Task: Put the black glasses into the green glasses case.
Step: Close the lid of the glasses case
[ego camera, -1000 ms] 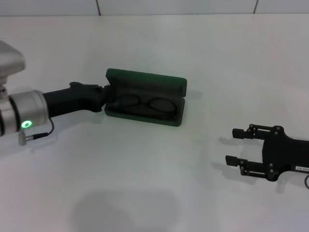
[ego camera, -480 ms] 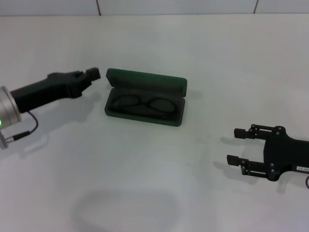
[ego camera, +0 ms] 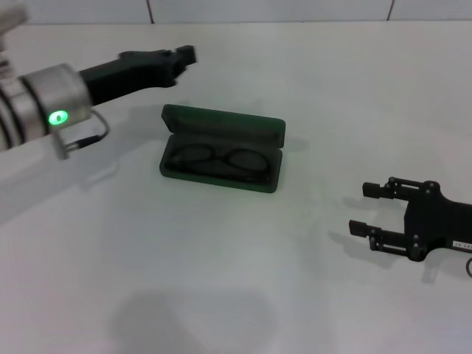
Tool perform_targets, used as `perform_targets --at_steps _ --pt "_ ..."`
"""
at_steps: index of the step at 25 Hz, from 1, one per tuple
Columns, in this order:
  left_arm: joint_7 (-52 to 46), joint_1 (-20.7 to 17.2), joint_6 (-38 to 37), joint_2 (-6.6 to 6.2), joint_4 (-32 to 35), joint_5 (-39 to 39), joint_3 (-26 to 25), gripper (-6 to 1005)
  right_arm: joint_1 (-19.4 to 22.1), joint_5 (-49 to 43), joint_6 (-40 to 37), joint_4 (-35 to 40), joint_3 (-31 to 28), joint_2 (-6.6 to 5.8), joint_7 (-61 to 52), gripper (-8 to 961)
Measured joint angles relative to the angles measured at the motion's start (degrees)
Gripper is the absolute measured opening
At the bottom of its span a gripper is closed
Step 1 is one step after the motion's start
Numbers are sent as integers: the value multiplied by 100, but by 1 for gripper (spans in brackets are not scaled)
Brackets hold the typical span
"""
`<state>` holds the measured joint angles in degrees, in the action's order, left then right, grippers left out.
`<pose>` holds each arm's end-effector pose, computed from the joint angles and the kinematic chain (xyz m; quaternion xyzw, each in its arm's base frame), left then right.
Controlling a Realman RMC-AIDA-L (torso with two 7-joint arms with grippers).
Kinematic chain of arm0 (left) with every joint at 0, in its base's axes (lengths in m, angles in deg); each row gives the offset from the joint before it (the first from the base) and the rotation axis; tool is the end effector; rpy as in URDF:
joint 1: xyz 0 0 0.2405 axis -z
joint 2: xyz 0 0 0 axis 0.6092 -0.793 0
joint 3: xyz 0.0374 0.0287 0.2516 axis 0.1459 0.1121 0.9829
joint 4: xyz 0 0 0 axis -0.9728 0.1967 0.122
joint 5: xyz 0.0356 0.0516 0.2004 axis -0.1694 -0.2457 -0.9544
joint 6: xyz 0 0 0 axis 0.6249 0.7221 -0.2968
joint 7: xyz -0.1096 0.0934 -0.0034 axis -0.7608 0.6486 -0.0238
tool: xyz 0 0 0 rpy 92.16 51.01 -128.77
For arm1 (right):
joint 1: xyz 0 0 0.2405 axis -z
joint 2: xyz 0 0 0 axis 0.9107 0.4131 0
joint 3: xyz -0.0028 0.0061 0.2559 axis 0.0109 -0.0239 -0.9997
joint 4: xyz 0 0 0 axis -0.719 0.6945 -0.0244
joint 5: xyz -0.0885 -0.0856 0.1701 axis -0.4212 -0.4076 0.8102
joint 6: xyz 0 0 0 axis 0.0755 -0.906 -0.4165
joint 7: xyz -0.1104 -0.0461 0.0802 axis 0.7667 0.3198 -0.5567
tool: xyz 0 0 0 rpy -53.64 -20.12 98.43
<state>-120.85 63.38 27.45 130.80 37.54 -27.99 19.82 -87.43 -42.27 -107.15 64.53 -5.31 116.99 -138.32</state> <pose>-0.2374 0.3788 0.0026 -0.8400 -0.3632 -0.3193 0.2460 0.2935 0.2913 -0.0275 -0.9488 0.1057 0.2433 0.1715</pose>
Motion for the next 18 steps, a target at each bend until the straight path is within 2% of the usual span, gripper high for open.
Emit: perform_targets --at_steps 7,12,14,18 --pt "-592 246 1872 8 225 231 1718 42 -4 98 25 0 1 -4 16 653" --pt "-570 264 3435 20 232 783 3075 42 -8 98 56 18 -8 -12 33 653" --pt "-326 232 3882 24 234 1209 3442 43 -8 98 82 18 -9 -15 45 653" --pt "175 237 4371 30 178 1987 3841 43 -20 97 101 7 -9 -13 87 653"
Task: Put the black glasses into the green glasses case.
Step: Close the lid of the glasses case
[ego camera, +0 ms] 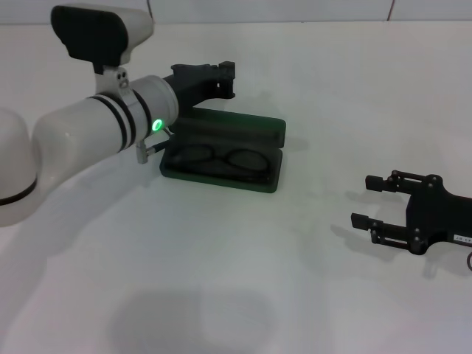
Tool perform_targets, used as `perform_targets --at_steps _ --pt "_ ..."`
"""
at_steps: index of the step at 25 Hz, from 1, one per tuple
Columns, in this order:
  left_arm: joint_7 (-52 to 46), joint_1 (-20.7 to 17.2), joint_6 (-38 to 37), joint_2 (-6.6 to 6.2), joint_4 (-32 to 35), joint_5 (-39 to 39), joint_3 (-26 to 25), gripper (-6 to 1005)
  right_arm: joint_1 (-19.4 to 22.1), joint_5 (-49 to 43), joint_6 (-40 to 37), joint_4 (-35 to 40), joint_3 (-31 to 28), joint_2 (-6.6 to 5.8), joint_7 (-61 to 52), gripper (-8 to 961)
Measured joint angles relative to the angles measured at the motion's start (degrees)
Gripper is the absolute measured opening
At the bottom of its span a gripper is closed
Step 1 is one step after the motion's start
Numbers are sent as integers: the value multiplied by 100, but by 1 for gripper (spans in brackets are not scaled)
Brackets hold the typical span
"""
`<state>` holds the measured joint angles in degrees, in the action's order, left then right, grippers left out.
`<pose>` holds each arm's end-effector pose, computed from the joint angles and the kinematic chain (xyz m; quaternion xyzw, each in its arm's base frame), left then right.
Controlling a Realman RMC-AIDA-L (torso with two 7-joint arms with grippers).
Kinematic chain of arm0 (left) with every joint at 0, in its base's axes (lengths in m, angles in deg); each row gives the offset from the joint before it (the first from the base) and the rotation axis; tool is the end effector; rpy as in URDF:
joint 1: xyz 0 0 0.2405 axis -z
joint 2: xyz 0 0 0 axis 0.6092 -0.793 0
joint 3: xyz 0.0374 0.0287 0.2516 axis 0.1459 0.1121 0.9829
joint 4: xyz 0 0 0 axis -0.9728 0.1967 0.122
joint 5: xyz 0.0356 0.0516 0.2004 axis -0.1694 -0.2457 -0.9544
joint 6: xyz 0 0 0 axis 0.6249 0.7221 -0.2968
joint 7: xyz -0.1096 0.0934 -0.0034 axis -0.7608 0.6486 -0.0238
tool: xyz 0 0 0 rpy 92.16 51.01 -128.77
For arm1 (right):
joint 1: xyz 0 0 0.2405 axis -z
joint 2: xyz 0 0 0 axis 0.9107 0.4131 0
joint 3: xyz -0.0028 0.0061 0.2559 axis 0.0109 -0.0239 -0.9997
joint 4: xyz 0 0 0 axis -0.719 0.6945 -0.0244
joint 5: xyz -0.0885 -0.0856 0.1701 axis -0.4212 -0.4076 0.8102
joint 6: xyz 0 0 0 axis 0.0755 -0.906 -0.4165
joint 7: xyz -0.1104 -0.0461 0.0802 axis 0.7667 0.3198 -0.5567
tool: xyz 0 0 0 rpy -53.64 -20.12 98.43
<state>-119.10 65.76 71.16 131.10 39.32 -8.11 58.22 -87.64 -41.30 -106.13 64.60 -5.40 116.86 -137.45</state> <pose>-0.2040 0.3992 -0.0770 -0.8282 -0.3692 -0.2224 0.3582 0.2935 0.2962 -0.0250 -0.9471 0.1000 0.2419 0.1856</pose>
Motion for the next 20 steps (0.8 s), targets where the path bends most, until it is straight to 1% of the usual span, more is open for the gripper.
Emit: perform_targets --at_steps 2,6,10,20 --pt "80 36 129 0 -10 141 102 43 -8 0 2 -2 0 1 2 653" --pt "57 163 339 0 -178 153 247 44 -19 -2 -2 2 0 4 4 653" --pt "39 243 369 0 -348 161 268 44 -11 -5 -21 13 0 4 5 653" --pt "48 137 164 -21 -361 231 276 45 -9 -18 -6 -2 0 -4 8 653"
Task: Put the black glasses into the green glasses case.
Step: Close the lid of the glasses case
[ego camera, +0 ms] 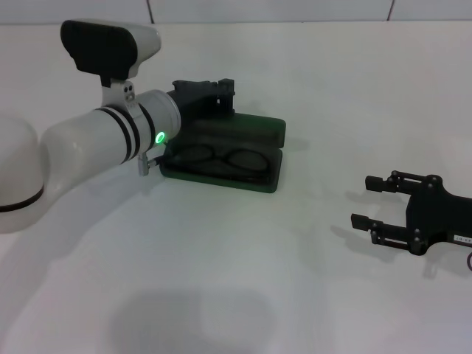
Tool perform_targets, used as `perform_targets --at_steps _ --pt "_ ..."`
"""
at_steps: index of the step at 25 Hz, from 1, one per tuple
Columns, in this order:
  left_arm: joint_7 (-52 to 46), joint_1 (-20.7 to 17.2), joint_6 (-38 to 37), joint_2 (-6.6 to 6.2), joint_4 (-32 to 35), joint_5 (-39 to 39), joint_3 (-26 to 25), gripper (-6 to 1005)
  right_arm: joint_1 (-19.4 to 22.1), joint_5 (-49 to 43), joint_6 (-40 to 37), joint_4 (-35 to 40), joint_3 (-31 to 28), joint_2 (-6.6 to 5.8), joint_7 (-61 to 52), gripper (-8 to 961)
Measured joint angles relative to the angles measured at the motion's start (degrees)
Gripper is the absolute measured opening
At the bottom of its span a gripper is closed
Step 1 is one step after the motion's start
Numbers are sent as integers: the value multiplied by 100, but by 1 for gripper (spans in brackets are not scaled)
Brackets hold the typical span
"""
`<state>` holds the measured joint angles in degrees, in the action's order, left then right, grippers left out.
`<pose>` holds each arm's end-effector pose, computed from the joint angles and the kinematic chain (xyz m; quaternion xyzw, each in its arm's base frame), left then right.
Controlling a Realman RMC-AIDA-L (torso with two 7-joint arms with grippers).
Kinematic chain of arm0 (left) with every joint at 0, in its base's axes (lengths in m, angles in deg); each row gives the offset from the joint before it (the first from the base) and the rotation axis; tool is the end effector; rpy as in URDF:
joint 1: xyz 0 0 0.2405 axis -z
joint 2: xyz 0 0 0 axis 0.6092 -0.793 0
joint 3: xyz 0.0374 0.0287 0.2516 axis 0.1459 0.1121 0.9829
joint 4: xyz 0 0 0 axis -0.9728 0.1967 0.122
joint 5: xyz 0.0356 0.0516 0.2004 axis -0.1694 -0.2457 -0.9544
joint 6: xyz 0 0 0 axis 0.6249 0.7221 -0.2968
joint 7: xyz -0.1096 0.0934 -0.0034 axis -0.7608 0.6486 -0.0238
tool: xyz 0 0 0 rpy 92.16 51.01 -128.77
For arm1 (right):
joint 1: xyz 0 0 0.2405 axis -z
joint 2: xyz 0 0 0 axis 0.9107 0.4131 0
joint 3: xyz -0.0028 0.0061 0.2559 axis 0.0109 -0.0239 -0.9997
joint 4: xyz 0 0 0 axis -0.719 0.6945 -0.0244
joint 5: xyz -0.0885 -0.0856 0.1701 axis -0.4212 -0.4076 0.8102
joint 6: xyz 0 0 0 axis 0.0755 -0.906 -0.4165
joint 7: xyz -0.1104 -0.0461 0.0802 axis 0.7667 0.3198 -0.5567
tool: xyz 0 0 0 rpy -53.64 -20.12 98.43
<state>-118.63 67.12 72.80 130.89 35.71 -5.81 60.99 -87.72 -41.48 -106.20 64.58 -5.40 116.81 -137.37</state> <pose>-0.2145 0.3959 -0.0887 -0.8304 -0.3810 -0.1973 0.3556 0.2935 0.2963 -0.0250 -0.9478 0.0983 0.2408 0.1843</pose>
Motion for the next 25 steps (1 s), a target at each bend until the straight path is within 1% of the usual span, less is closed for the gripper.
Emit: perform_targets --at_steps 12,16,23,25 --pt "257 -367 -444 -14 127 70 -94 47 -15 3 8 -4 0 0 0 653" --pt "439 -460 -632 -6 129 95 -201 47 -20 7 7 -4 0 7 0 653" --pt "1476 -649 -1042 -12 23 954 -242 48 -20 11 7 -5 0 14 0 653" --pt "1606 -669 -1108 -16 -38 1082 -242 48 -20 12 7 -4 0 19 0 653"
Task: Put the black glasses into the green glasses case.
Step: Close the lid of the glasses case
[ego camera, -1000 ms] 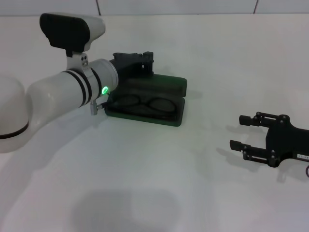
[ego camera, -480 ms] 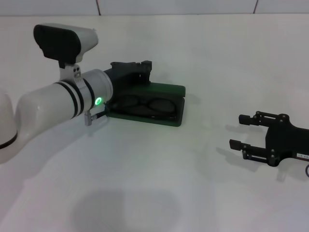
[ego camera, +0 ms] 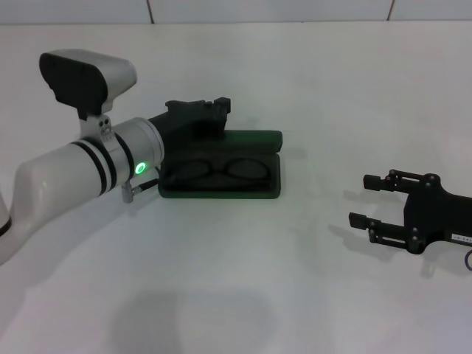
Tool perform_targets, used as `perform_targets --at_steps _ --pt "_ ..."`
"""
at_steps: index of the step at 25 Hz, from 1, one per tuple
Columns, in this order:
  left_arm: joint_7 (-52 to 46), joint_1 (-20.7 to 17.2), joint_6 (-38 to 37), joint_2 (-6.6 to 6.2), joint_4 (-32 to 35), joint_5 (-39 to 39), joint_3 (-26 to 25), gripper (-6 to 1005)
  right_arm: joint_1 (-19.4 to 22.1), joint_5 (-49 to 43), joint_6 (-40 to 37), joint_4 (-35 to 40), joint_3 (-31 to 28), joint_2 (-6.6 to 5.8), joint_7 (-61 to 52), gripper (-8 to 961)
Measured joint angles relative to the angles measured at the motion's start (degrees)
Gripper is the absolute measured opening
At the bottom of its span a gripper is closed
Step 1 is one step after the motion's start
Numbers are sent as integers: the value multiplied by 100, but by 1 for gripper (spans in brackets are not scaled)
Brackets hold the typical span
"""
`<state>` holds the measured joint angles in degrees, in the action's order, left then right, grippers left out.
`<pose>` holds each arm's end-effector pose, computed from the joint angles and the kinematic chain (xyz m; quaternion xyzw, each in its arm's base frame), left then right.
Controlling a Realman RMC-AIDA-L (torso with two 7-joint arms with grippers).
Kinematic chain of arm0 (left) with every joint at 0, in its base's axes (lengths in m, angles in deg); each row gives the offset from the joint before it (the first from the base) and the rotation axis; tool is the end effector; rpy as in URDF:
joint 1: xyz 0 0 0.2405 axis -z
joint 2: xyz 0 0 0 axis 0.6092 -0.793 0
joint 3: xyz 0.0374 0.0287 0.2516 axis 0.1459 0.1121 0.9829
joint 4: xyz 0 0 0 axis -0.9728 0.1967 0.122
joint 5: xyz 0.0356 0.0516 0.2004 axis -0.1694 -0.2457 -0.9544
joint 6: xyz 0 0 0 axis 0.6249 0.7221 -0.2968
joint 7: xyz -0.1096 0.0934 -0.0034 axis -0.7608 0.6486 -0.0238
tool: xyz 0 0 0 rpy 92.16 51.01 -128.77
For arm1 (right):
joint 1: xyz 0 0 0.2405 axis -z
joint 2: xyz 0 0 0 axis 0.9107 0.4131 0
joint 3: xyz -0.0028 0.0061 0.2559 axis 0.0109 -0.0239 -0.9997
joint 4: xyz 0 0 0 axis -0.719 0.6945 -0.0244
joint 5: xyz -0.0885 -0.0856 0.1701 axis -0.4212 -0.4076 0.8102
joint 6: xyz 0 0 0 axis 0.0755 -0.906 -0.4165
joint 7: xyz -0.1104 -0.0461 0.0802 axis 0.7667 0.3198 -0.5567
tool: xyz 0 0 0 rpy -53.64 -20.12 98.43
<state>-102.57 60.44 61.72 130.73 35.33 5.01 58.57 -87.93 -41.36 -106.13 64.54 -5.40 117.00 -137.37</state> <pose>-0.2368 0.3669 -0.0840 -0.8410 -0.3624 -0.2326 0.3274 0.2917 0.2972 -0.0262 -0.9474 0.0977 0.2429 0.1841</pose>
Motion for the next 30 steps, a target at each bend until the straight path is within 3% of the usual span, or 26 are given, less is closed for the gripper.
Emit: perform_targets --at_steps 12,30 --pt "69 -135 -376 -12 -100 43 -23 49 1 0 -12 0 0 -1 0 653" --pt "1195 -237 -1200 -7 -646 649 -123 51 -8 0 -3 10 0 -1 -12 653"
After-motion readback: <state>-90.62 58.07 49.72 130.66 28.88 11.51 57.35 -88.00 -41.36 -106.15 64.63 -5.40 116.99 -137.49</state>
